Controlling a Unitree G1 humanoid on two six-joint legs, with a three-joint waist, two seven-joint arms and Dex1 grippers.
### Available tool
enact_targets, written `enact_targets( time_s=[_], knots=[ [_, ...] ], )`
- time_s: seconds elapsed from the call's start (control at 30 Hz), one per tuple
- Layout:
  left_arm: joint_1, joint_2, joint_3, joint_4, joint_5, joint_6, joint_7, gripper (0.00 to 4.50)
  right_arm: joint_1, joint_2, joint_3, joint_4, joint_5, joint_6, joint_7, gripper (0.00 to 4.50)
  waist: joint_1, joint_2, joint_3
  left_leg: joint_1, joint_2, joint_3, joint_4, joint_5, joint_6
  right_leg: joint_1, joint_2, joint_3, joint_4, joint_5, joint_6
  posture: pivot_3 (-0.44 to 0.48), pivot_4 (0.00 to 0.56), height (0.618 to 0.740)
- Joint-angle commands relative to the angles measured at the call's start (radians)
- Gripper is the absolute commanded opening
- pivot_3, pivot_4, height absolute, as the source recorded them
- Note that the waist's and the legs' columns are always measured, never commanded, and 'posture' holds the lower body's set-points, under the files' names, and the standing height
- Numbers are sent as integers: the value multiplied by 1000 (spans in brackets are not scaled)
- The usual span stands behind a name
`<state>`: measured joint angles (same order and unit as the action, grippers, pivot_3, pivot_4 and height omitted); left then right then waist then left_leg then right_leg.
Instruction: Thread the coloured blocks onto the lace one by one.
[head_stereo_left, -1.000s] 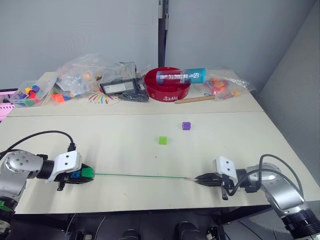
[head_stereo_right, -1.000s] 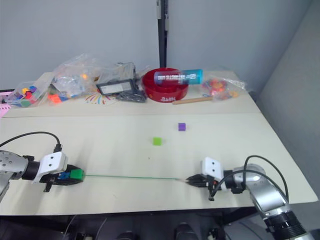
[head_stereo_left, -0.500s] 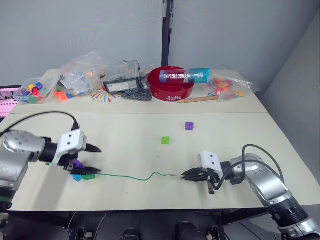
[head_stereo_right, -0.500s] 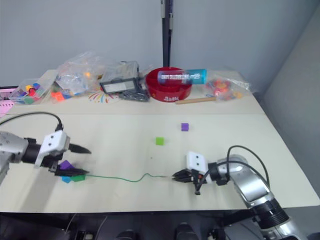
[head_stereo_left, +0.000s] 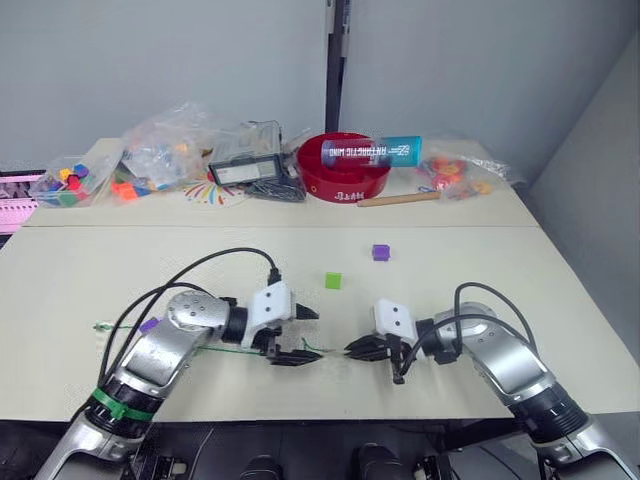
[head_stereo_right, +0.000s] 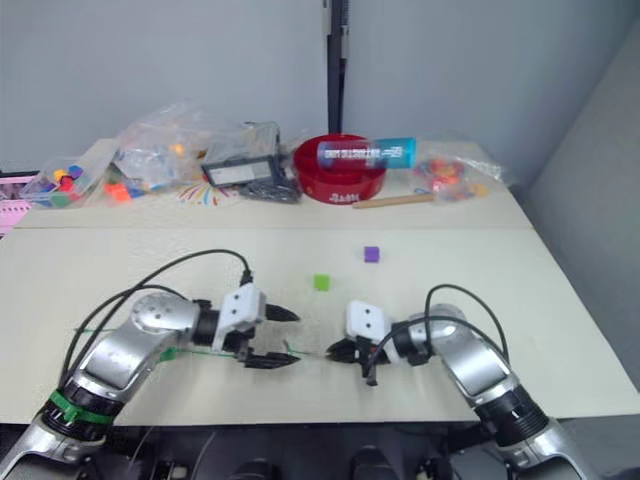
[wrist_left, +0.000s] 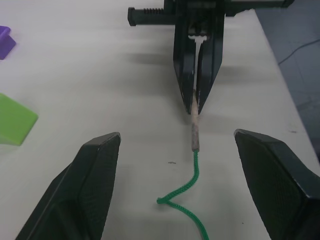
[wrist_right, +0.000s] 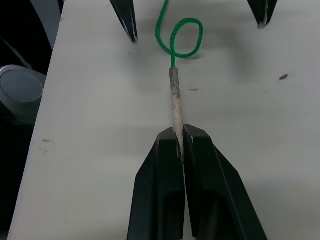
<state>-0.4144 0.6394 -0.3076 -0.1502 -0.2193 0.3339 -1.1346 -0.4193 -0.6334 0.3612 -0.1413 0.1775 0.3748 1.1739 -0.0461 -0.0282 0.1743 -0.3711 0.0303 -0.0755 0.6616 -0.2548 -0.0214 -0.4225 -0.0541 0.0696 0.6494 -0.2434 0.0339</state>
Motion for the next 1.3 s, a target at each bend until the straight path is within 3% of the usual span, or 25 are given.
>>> enact_targets(
  time_s=[0.03,0.27,0.67,1.17,1.3],
  knots=[
    [-4,-15,-9,-8,6,-15,-1,3818,-1,-3,-10,-42,2,3,-8,0,1,0,0,0,0,0,0,0,0,0,0,0,0,0,0,0,150,731],
    [-6,-38,-25,7,31,-27,13,3818,-4,-2,-12,-45,5,13,-15,0,3,0,0,0,0,0,0,0,0,0,0,0,0,0,0,0,150,731],
    [0,-48,-37,4,49,-17,11,39,-13,2,-12,-40,7,19,-24,0,3,0,0,0,0,0,0,0,0,0,0,0,0,0,0,0,150,731],
    [-33,-50,6,1,-4,13,-28,39,-16,2,-15,-35,7,23,-29,0,3,0,0,0,0,0,0,0,0,0,0,0,0,0,0,0,150,731],
    [-37,-30,-1,-27,-5,28,-42,1146,-13,0,-14,-34,6,21,-29,0,3,0,0,0,0,0,0,0,0,0,0,0,0,0,0,0,150,731]
  ],
)
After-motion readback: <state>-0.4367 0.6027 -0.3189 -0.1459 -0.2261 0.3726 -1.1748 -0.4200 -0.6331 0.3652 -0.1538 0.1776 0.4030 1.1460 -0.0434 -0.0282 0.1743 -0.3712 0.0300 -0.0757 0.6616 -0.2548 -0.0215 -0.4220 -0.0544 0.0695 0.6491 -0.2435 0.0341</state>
